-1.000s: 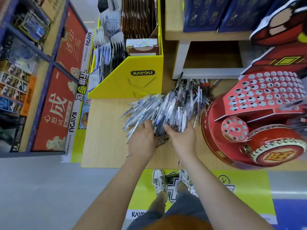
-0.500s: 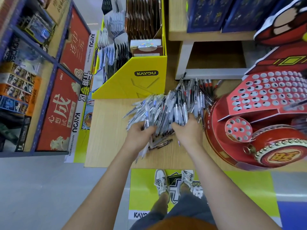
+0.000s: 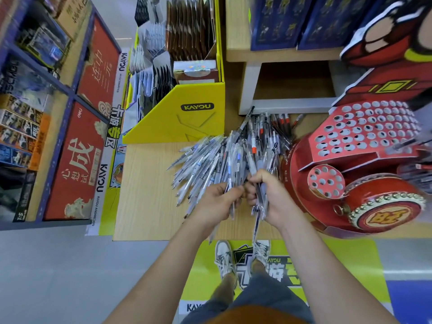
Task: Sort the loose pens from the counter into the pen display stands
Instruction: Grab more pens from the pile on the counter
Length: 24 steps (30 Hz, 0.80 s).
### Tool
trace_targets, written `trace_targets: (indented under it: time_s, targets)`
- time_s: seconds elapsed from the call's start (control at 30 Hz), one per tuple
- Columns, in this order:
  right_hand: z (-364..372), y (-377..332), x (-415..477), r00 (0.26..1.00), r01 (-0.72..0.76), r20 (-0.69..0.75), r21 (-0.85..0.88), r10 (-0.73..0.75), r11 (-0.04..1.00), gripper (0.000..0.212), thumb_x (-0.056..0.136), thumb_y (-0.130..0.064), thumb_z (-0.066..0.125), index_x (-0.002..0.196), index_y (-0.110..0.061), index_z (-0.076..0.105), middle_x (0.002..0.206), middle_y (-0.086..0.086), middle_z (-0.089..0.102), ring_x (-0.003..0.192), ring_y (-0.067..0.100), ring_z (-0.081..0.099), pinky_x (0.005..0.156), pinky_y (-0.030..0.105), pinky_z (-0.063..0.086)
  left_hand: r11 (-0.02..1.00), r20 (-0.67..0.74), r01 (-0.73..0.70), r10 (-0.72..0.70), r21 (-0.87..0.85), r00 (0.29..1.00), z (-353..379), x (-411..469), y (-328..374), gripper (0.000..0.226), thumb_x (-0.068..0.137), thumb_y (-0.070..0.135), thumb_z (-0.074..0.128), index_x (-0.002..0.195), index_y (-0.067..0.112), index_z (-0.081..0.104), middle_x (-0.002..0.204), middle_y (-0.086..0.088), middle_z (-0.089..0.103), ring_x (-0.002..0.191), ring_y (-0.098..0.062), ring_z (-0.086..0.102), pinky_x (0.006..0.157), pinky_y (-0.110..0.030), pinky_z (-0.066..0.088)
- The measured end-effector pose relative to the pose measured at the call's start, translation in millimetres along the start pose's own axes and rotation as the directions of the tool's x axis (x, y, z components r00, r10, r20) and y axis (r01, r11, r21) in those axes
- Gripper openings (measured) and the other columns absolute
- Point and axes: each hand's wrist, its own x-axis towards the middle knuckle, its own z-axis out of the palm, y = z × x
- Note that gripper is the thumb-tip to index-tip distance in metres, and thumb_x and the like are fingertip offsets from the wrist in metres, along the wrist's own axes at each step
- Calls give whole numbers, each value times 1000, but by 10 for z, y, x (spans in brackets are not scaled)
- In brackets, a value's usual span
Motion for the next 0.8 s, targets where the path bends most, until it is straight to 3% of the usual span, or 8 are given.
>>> trace_targets:
  time_s: [0.1, 0.23, 0.37, 0.47, 0.57, 0.67, 0.8]
  targets:
    - [-15, 8, -57, 999, 39, 22, -74, -37, 997, 27, 89, -13, 58, 63, -12, 54, 53, 1, 47, 44, 12, 41, 41, 22, 32, 997, 14, -22, 21, 80, 1000, 53, 0, -23, 24, 94, 22, 55, 74, 9, 58, 60, -3, 53, 45, -11, 38, 45, -22, 28]
    - [-50, 22, -110, 992, 116, 60, -115, -110, 987, 13, 90, -19, 67, 84, -8, 64, 65, 9, 63, 54, 22, 58, 50, 30, 46, 977, 109, -96, 76, 190, 991, 43, -28, 9, 29, 86, 31, 53, 68, 10, 62, 61, -4, 55, 59, -17, 46, 60, -29, 37]
    - [-72, 49, -64, 993, 117, -5, -132, -119, 984, 35, 86, -19, 72, 112, 2, 61, 90, 17, 72, 77, 32, 68, 65, 41, 54, 915, 200, -160, 90, 370, 976, -9, -38, 26, 44, 97, 32, 53, 72, -4, 58, 53, 1, 45, 48, -14, 38, 52, -25, 29]
    - [-67, 64, -59, 992, 117, -37, -137, -123, 984, 46, 83, -19, 74, 117, 6, 57, 90, 19, 72, 77, 34, 69, 61, 39, 54, 869, 246, -226, 125, 440, 961, 2, -59, 43, 46, 97, 37, 50, 59, 13, 46, 46, 9, 38, 42, -10, 34, 47, -25, 27]
    - [-98, 40, -95, 991, 135, 26, -81, -133, 988, 33, 86, -22, 71, 100, 7, 62, 72, 18, 64, 59, 30, 60, 52, 34, 47, 937, 218, -191, 129, 292, 967, 2, -131, 113, 44, 97, 43, 45, 69, 11, 57, 46, 10, 42, 44, -12, 38, 46, -24, 33]
    - [-150, -36, -213, 977, 190, 119, -83, -179, 978, 14, 93, -17, 61, 86, -4, 63, 67, 8, 60, 58, 18, 56, 48, 24, 46, 980, 102, -155, 143, 124, 984, -63, -169, 178, 36, 100, 33, 42, 78, 9, 56, 49, 6, 45, 46, -16, 44, 48, -26, 35]
    - [-240, -102, -365, 945, 197, 284, -89, -165, 976, 13, 89, -15, 64, 92, -5, 57, 61, 3, 54, 52, 14, 48, 48, 20, 42, 976, -150, -105, 77, -193, 986, -133, -39, 324, 26, 100, 28, 48, 88, 10, 62, 59, 1, 44, 49, -12, 34, 43, -22, 24]
